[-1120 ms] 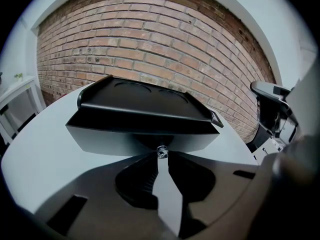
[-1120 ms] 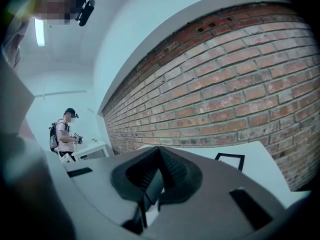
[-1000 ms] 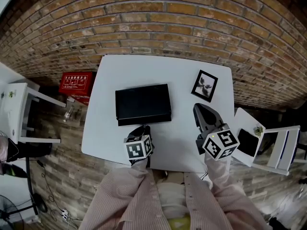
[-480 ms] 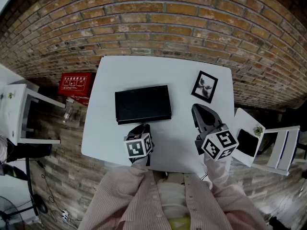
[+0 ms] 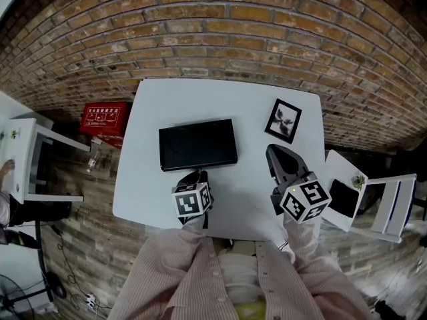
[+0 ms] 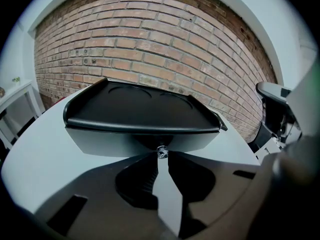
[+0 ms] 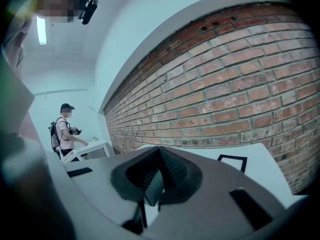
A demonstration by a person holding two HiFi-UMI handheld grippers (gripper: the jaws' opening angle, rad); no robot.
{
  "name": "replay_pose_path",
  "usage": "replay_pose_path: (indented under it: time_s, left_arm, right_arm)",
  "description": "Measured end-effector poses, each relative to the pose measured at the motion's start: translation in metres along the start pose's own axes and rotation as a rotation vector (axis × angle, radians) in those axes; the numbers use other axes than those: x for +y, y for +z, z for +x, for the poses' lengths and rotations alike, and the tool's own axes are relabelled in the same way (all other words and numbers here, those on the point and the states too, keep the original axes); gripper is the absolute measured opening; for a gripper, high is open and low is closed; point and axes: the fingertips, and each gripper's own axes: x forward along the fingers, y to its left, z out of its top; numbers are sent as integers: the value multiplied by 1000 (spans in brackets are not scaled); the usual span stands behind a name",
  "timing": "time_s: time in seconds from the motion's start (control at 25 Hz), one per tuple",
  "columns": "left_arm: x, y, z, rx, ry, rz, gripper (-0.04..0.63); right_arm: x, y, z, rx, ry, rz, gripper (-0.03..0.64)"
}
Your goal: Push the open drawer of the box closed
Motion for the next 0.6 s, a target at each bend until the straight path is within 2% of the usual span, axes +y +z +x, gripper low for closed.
replay_pose_path:
  time_s: [0.6]
  left_arm:
    - [1, 3, 2, -1, 2, 3, 60]
  right_arm:
    - [-2, 1, -2, -3, -11, 1, 3]
